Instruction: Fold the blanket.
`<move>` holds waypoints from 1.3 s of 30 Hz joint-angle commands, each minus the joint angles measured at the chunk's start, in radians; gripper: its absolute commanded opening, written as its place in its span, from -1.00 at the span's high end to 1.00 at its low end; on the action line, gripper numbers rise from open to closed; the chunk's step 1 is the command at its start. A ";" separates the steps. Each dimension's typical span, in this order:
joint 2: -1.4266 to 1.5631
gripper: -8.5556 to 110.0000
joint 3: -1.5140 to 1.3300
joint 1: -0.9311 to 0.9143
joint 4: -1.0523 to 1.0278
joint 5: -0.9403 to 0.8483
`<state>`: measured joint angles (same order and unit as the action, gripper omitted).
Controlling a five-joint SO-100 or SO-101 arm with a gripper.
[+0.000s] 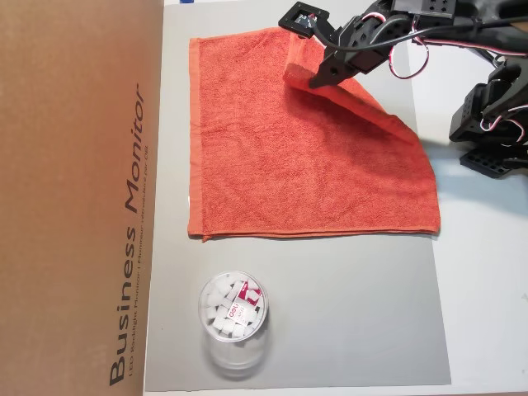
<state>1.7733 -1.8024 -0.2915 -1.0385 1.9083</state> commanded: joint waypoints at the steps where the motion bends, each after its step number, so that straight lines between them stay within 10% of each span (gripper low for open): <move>1: 0.083 0.86 0.055 -0.009 0.003 -0.005; 39: -0.207 0.86 0.540 0.345 0.181 -0.393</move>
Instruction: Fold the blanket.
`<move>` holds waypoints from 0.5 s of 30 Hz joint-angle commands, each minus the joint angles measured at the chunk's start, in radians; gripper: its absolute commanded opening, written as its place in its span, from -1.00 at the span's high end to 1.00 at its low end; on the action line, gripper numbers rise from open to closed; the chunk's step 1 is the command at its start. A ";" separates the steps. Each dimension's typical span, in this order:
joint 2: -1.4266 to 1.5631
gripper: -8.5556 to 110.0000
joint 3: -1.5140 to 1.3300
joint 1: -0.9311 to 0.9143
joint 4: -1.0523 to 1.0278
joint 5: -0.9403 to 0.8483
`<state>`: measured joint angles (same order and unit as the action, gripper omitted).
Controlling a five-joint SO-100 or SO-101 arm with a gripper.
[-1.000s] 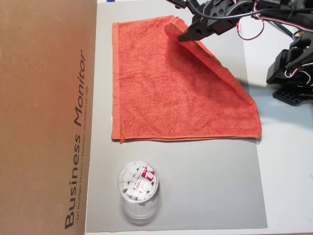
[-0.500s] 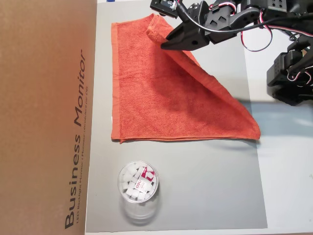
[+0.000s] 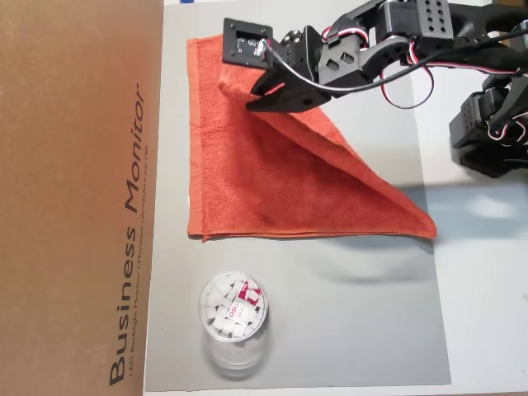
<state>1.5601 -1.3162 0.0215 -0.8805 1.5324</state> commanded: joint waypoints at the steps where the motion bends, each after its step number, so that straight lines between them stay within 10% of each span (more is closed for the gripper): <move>1: 0.000 0.86 0.052 0.048 0.023 -0.025; 15: -0.077 0.86 0.044 0.178 0.023 -0.067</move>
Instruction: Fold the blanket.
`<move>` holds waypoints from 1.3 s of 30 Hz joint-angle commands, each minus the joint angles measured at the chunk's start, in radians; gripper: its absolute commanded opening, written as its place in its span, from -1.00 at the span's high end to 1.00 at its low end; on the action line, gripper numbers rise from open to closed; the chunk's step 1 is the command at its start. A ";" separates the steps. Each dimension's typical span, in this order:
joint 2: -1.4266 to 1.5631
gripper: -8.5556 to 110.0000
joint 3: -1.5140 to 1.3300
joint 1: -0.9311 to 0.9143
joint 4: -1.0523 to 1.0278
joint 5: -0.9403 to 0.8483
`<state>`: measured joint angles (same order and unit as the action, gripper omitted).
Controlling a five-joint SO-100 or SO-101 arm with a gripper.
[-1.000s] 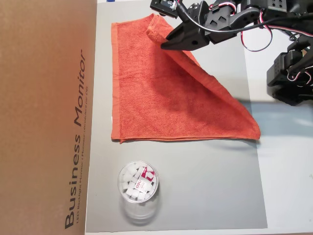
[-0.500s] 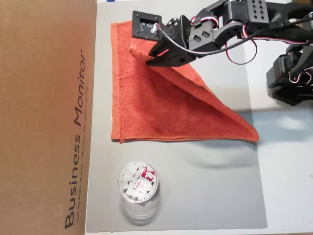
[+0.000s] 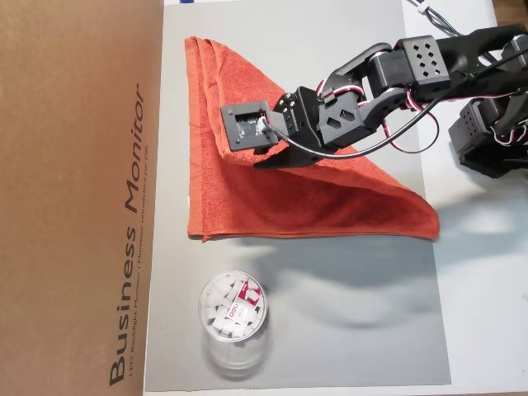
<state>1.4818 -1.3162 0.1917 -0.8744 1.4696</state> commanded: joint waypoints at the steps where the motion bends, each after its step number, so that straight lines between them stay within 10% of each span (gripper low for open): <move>1: -0.009 0.86 0.046 0.011 0.017 -0.005; 39: -0.525 0.85 0.239 0.031 0.370 0.011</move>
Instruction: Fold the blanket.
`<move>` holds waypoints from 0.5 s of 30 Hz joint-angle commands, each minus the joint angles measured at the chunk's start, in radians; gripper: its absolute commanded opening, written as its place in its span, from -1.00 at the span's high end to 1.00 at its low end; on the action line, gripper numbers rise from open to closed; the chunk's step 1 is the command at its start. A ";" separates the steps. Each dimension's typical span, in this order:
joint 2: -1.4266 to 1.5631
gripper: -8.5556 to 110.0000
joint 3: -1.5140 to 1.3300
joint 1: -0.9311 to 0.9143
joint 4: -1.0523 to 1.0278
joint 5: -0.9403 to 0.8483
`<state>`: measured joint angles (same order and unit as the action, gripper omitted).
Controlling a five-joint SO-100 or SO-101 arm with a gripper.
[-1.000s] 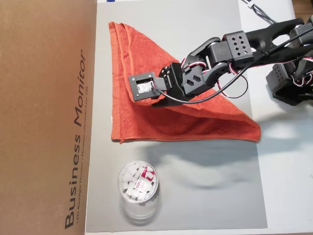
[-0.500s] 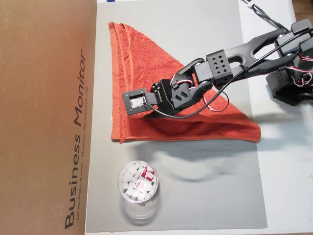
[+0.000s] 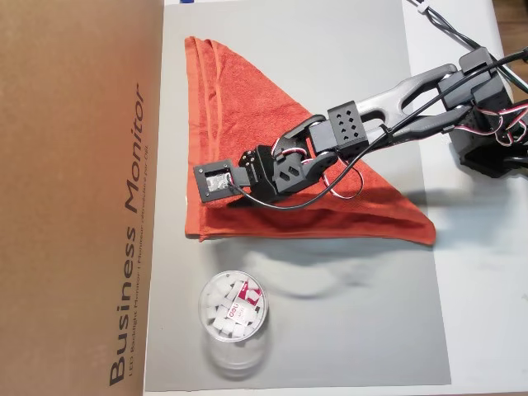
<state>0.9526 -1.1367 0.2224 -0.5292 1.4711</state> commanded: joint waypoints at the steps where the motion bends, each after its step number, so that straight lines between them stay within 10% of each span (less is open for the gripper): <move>1: 0.002 0.85 0.060 0.003 0.025 0.011; 15: -0.002 0.66 0.043 0.057 0.025 0.244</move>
<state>0.9342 -1.1336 0.2730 -0.5200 1.6920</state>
